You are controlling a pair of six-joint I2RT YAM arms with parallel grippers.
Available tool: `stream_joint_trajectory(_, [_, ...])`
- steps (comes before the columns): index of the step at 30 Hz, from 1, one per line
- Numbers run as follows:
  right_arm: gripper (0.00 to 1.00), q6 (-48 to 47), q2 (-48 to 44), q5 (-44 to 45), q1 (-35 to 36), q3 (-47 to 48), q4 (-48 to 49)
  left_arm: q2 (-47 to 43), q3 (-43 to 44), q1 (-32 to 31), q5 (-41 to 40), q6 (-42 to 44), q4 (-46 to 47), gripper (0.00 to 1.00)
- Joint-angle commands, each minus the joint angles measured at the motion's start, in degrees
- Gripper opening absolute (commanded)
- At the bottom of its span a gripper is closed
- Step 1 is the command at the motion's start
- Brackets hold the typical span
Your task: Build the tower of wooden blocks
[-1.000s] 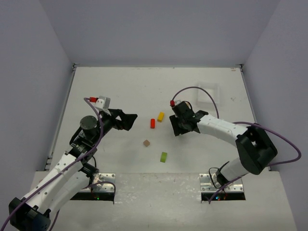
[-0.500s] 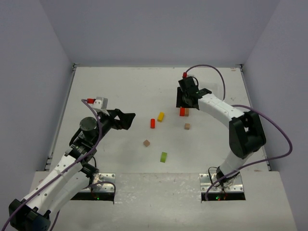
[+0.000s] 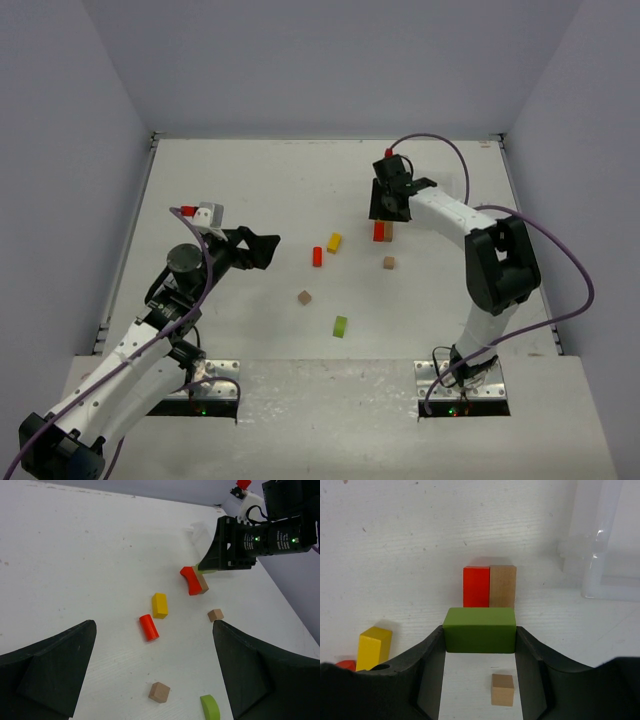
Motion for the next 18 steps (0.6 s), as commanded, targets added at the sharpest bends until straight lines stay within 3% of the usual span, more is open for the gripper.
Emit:
stream_joint_trajectory(1, [0.20,0.3,1.0,-0.7,-1.0,2.8,0.7,0.0,0.0,0.4,-0.9,-0.1,2.8,1.00])
stream_joint_trajectory(18, [0.24,0.3,4.7,-2.2,-2.2,3.9,1.7,-1.2,0.0,0.4,-1.2,-0.7,1.6,1.00])
